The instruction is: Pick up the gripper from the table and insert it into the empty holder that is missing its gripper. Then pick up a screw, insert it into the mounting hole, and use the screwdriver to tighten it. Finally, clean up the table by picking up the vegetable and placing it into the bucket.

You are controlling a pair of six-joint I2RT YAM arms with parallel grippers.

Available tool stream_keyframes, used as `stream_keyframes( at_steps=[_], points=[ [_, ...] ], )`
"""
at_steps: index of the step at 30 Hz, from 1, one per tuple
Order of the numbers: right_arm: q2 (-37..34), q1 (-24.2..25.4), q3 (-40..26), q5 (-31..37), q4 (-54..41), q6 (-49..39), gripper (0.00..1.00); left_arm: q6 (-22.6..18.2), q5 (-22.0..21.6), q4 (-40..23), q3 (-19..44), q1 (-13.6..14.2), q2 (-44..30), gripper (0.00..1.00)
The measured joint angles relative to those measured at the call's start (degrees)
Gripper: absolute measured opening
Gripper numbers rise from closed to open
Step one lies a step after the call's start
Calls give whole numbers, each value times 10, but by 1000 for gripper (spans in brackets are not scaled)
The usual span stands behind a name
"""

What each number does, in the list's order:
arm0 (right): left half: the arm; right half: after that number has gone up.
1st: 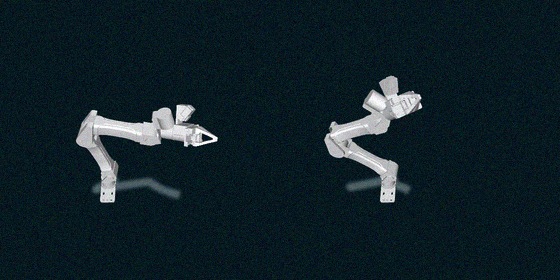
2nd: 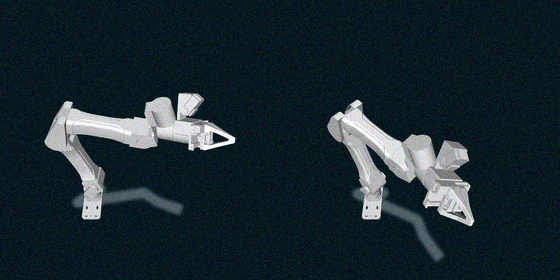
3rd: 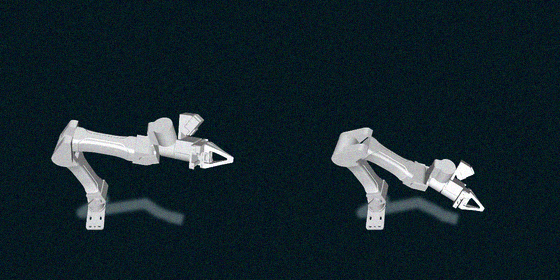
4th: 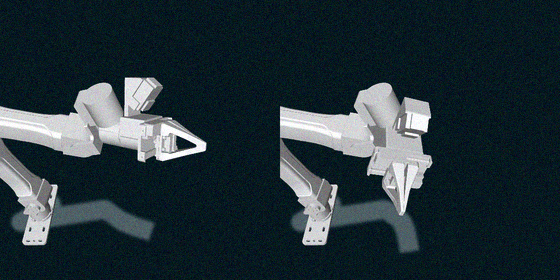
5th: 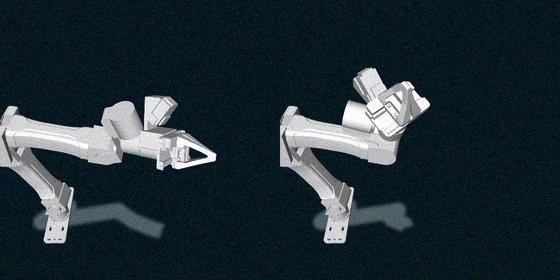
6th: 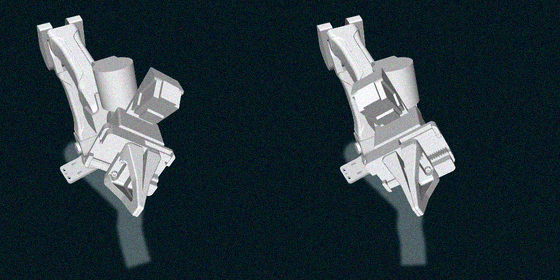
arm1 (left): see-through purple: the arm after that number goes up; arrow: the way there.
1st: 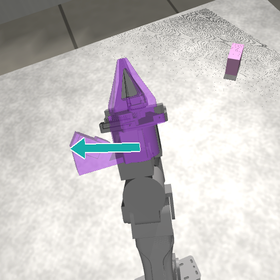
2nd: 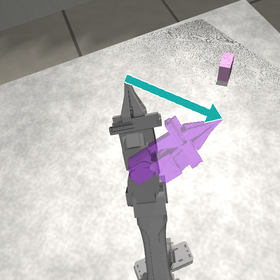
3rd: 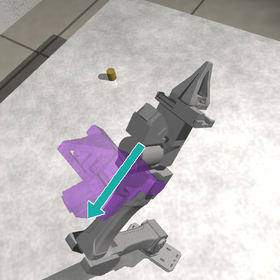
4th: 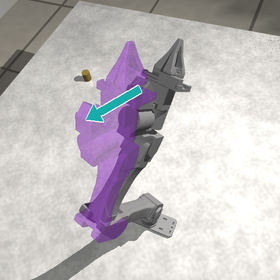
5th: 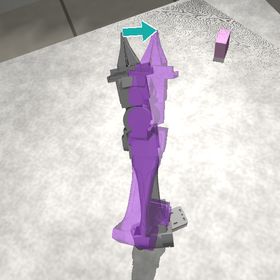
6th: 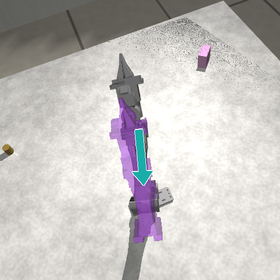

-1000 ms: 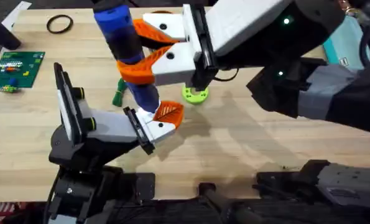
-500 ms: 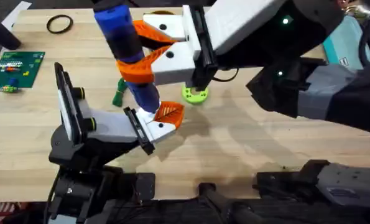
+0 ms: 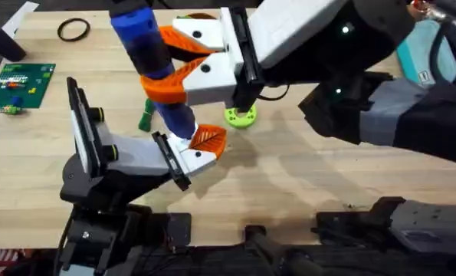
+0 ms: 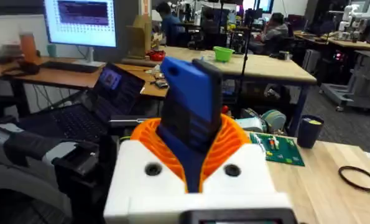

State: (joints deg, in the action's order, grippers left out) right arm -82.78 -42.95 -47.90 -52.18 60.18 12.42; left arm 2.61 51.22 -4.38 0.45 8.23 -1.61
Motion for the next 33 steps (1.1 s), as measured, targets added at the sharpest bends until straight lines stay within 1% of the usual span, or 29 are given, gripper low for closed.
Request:
stream_keyframes(
  at_steps=[3,5,8,10,12,15,19,25,28,30,31,32,33],
  points=[
    [-2,0,-7,-13,-4,2,56,0,0,0,0,0,0,12],
    [-8,1,-29,-40,-15,4,57,-1,0,5,0,0,1,12],
    [-26,8,-90,-93,-48,17,57,-2,0,10,4,0,3,12],
    [-31,14,-139,-117,-59,29,56,-2,-1,-2,2,0,2,12],
    [-29,20,-201,-142,-68,36,56,-2,-1,-2,1,0,2,12],
    [-13,27,-251,-165,-60,41,56,-2,-1,-2,1,0,2,12],
    [5,30,-262,-191,-53,41,56,-2,-1,-2,1,0,2,12],
    [-8,30,-262,-217,-78,38,56,-2,-1,-2,1,0,2,12],
    [-10,30,-262,-220,-128,24,56,-2,-1,-2,1,0,2,12],
    [-10,30,-262,-223,-180,4,56,-2,-1,-2,2,0,2,12],
    [-10,30,-262,-223,-203,-9,56,-2,-1,-2,1,0,2,12],
    [-10,34,-261,-224,-256,-50,56,-2,-1,-2,1,0,2,12],
    [-10,36,-261,-224,-261,-60,56,-2,-1,-2,1,0,2,12]
  ],
)
